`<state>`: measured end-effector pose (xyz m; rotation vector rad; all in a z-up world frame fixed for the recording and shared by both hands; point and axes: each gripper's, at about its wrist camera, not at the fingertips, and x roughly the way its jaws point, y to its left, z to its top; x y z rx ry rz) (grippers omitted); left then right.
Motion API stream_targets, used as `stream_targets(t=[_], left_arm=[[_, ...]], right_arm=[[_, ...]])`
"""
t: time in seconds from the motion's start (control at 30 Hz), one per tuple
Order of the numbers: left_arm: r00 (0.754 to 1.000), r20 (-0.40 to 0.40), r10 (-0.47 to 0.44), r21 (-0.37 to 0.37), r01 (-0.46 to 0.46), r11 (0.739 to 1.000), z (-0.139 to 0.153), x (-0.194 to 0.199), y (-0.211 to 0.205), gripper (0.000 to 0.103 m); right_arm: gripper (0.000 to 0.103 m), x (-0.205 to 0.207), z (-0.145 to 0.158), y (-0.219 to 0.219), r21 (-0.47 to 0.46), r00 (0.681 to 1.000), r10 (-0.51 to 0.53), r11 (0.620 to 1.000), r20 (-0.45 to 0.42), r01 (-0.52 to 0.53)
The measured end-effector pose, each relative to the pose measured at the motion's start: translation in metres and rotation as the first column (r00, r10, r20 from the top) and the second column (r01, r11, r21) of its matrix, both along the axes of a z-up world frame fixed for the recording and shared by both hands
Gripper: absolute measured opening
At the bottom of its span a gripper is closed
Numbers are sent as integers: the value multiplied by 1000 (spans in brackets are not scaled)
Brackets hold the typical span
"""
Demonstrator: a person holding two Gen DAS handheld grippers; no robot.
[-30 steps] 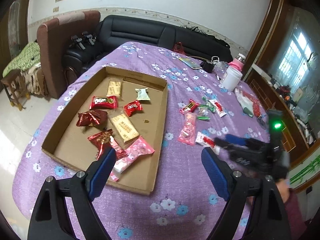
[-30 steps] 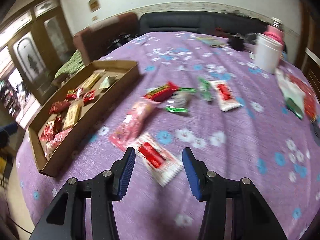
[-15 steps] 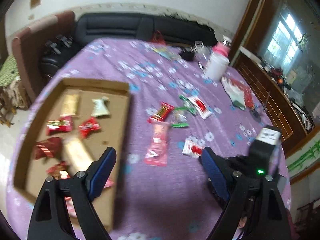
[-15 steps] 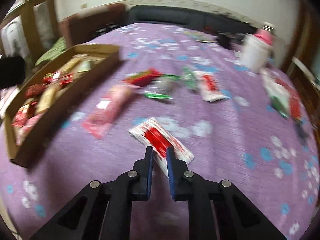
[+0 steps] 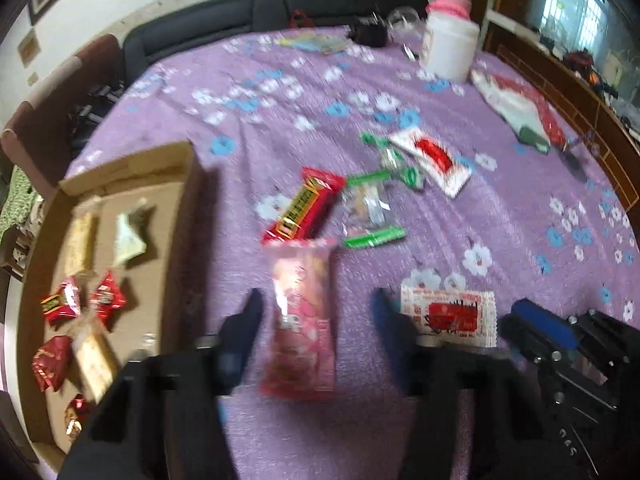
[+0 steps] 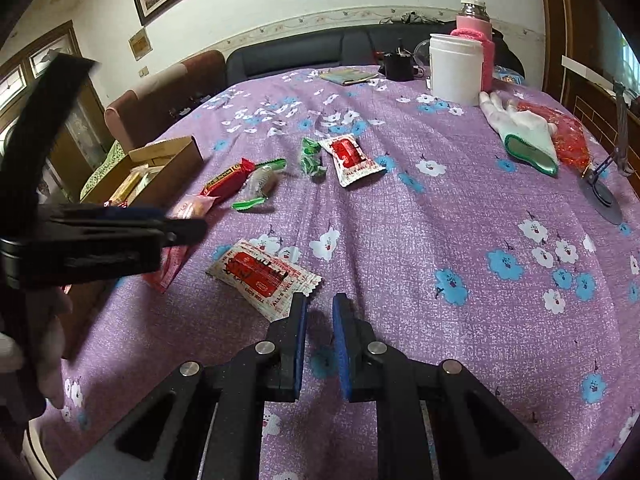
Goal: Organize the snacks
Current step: 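Grasp another pink pack with the left gripper while the right gripper grasps a white-red stick pack, then carry both packs over the tray and open both grippers to drop them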
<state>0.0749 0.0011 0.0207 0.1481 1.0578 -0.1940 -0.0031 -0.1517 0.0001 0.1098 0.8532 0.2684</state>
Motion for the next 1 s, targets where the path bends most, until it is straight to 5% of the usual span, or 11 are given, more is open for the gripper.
stream_targets(t=[0.07, 0.17, 0.23, 0.3, 0.5, 0.77, 0.93, 1.0], left_arm=[[1000, -6, -18, 24, 19, 1000, -7, 1, -6, 32], [999, 4, -41, 37, 40, 999, -11, -1, -10, 28], [999, -1, -43, 23, 43, 999, -10, -4, -6, 28], [999, 1, -40, 14, 40, 999, -8, -7, -1, 28], [1000, 6, -21, -51, 21, 998, 1, -13, 14, 28], [997, 71, -38, -157, 49, 986, 40, -47, 30, 28], [994, 105, -39, -176, 57, 983, 55, -68, 41, 28], [993, 118, -30, -180, 51, 982, 60, -74, 47, 28]], right_arm=[[14, 0, 1, 1, 20, 1000, 11, 1000, 5, -11], [22, -2, 5, 1, 46, 999, 24, 999, 21, -25], [47, -2, 6, 2, 62, 999, 40, 997, 17, -41], [56, -1, 9, 4, 60, 999, 51, 997, 10, -52], [56, 19, 13, 43, -187, 984, 177, 966, -15, -176], [55, 34, -1, 71, -233, 968, 242, 940, -60, -249], [26, 29, 1, 83, -235, 970, 232, 941, -70, -242], [25, 29, 2, 81, -210, 972, 221, 949, -83, -234]])
